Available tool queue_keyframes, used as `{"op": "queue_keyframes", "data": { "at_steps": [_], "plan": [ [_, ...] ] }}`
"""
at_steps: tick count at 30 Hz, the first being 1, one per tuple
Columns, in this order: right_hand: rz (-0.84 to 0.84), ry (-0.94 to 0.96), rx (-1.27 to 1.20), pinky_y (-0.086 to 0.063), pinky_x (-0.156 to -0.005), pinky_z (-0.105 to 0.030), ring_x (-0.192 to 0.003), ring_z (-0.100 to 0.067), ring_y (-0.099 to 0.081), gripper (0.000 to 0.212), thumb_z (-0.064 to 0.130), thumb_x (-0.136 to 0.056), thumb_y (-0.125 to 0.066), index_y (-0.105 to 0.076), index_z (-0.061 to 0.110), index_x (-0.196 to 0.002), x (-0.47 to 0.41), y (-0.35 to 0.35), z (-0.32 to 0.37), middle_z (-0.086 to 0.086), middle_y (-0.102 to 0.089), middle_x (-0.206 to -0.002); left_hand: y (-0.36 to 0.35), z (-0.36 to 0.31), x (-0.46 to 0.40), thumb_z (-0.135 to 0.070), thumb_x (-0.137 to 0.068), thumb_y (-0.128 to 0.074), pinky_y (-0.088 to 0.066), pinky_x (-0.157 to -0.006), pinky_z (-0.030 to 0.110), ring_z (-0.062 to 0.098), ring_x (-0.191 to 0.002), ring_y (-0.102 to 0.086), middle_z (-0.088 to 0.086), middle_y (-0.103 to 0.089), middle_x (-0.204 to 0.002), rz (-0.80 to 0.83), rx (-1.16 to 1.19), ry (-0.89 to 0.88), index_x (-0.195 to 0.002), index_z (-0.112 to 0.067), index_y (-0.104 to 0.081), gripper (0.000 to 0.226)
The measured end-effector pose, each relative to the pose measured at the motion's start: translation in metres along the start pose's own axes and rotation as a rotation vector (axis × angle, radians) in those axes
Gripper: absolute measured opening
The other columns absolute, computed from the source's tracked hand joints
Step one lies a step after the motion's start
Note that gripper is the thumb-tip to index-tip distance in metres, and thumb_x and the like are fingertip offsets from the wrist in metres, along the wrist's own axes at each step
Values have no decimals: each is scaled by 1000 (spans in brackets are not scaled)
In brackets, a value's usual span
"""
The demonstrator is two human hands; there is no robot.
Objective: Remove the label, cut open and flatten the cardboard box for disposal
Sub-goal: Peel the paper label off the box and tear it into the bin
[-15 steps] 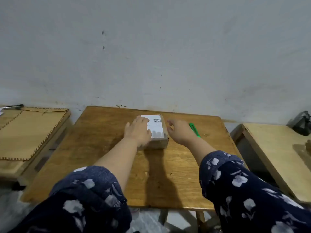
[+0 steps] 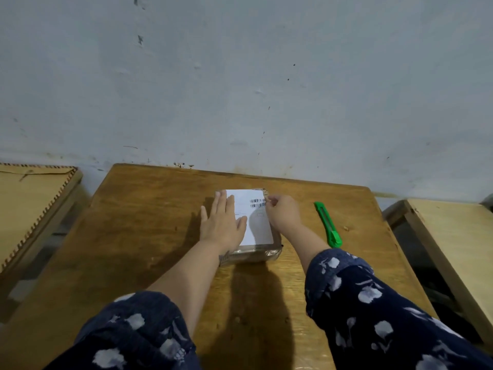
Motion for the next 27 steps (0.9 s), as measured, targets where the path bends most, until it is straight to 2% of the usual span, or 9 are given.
{"op": "queue_keyframes", "data": {
  "at_steps": [3, 6, 8, 10, 13, 16, 22, 25, 27],
  "plan": [
    [-24, -83, -4, -40, -56, -19, -76, -15, -54, 26, 14, -95, -48, -66, 7, -112, -19, -6, 4, -10, -67, -107, -11, 1, 0, -54, -97, -18, 8, -115, 48, 19, -145, 19, 4, 15, -160, -26, -33, 9, -152, -15, 3, 71],
    [-22, -222, -52, -40, -48, -22, -67, -18, -56, 22, 20, -93, -55, -61, 5, -79, -36, -9, 5, -2, -60, -75, -17, 3, 1, -59, -94, -16, 7, -117, 48, 17, -144, 21, 3, 16, -159, -64, -33, 19, -152, -16, 4, 75],
    [-26, -323, -112, -39, -46, -22, -60, -15, -54, 29, 24, -88, -64, -50, 8, -67, -42, -9, 8, -2, -57, -70, -18, 3, 1, -60, -94, -19, 6, -118, 49, 16, -145, 19, 2, 14, -160, -79, -22, 27, -152, -16, 2, 76],
    [2, -385, -133, -43, -47, -22, -57, -13, -53, 31, 25, -83, -70, -49, 9, -67, -45, -7, 11, -3, -57, -69, -19, 3, 1, -62, -93, -21, 4, -118, 50, 16, -145, 17, 2, 11, -161, -91, -17, 28, -152, -16, 0, 78],
    [42, -411, -145, -47, -51, -23, -56, -13, -51, 29, 24, -82, -71, -50, 8, -71, -44, -4, 13, -3, -54, -69, -20, 3, 0, -64, -91, -20, 4, -118, 52, 16, -146, 17, 1, 9, -161, -106, -23, 36, -152, -16, -2, 80],
    [98, -350, -285, -42, -54, -23, -63, -16, -49, 25, 12, -87, -61, -45, 14, -67, -43, -6, 12, -5, -52, -78, -20, 2, 0, -64, -91, -18, 7, -116, 52, 16, -146, 17, 1, 9, -161, -108, -33, 43, -152, -16, -2, 79],
    [15, -177, -271, -49, -81, -40, -80, -24, -58, 29, 18, -93, -53, -52, 20, -65, -32, -16, 7, -3, -62, -79, -19, 1, -1, -63, -92, -23, 5, -116, 53, 15, -147, 13, 0, 5, -161, -127, -12, 58, -151, -17, -6, 78],
    [-4, -160, -230, -45, -94, -48, -85, -22, -60, 25, 25, -94, -51, -52, 26, -69, -26, -19, 5, 7, -59, -74, -18, 2, -1, -63, -92, -23, 4, -116, 53, 14, -147, 12, -1, 4, -161, -125, -20, 57, -152, -18, -6, 77],
    [-37, -150, -215, -42, -97, -46, -82, -19, -56, 23, 26, -95, -50, -53, 27, -71, -25, -19, 4, 9, -58, -73, -18, 2, -2, -62, -92, -24, 3, -116, 54, 13, -147, 11, -2, 4, -161, -116, -36, 40, -152, -19, -6, 76]
  ]
}}
Point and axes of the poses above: each hand's wrist, its own x-axis away from the middle knuckle, its own y-axis out of the back of the hand, z = x × y, the point moved 1 cm from there along -x, towards the middle knuckle
